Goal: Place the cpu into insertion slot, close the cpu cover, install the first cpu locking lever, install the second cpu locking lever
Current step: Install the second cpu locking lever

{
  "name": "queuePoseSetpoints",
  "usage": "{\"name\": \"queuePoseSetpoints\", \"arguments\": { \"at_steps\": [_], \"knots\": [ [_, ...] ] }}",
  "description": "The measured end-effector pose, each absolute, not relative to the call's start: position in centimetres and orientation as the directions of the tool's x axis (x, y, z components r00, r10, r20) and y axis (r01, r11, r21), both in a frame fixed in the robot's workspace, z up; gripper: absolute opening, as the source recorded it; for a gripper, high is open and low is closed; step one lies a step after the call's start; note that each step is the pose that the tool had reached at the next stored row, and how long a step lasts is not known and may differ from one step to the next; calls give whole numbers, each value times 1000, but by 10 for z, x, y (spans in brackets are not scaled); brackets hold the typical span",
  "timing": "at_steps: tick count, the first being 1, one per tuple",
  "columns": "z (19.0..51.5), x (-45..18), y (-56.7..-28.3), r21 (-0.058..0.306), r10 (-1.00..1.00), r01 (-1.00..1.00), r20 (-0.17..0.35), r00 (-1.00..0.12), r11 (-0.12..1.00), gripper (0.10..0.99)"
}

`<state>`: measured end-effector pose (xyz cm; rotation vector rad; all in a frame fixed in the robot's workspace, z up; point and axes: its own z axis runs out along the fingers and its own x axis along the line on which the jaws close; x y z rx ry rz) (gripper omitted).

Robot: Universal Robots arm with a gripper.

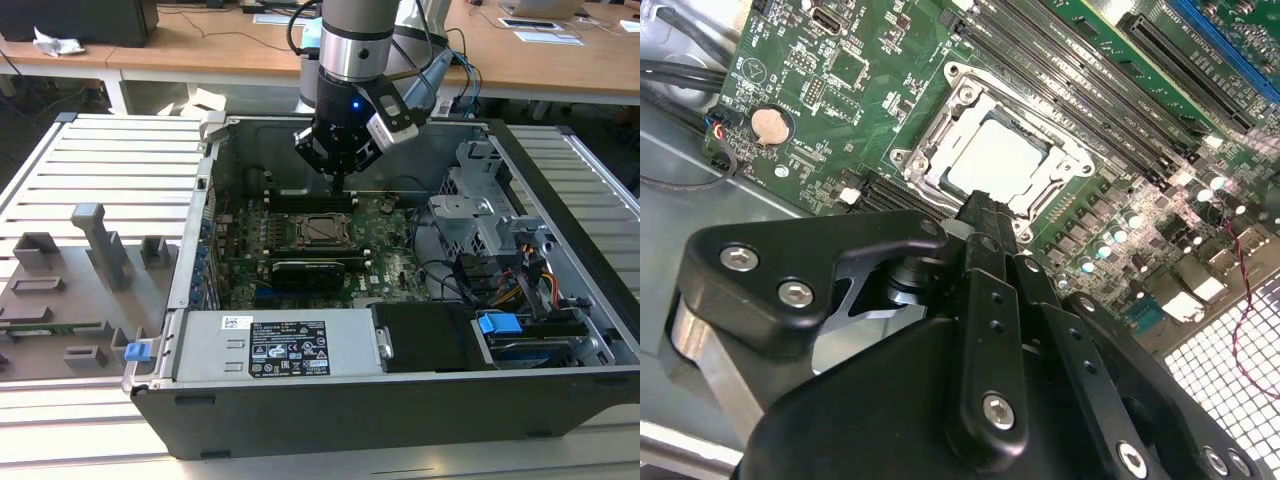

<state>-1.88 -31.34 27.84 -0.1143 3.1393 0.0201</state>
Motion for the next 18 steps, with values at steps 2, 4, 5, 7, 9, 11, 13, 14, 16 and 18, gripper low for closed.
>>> {"name": "queuePoseSetpoints", "arguments": {
  "at_steps": [2,4,5,7,9,11,13,14,16,18],
  "knots": [
    [278,-19,-313,13,-73,-73,-1,-997,997,106],
    [279,-19,-314,13,-73,-73,-1,-997,997,106],
    [279,-19,-314,12,-73,-73,0,-997,997,106],
    [279,-19,-317,13,-73,-73,-1,-997,997,106],
    [278,-19,-320,13,-73,-73,-1,-997,997,106],
    [278,-19,-325,13,-73,-73,-1,-997,997,106],
    [278,-19,-327,13,-73,-73,-1,-997,997,106],
    [278,-19,-329,13,-73,-73,-1,-997,997,106],
    [278,-19,-333,13,-73,-73,-1,-997,997,106],
    [278,-19,-335,13,-73,-73,-1,-997,997,106]
  ]
}}
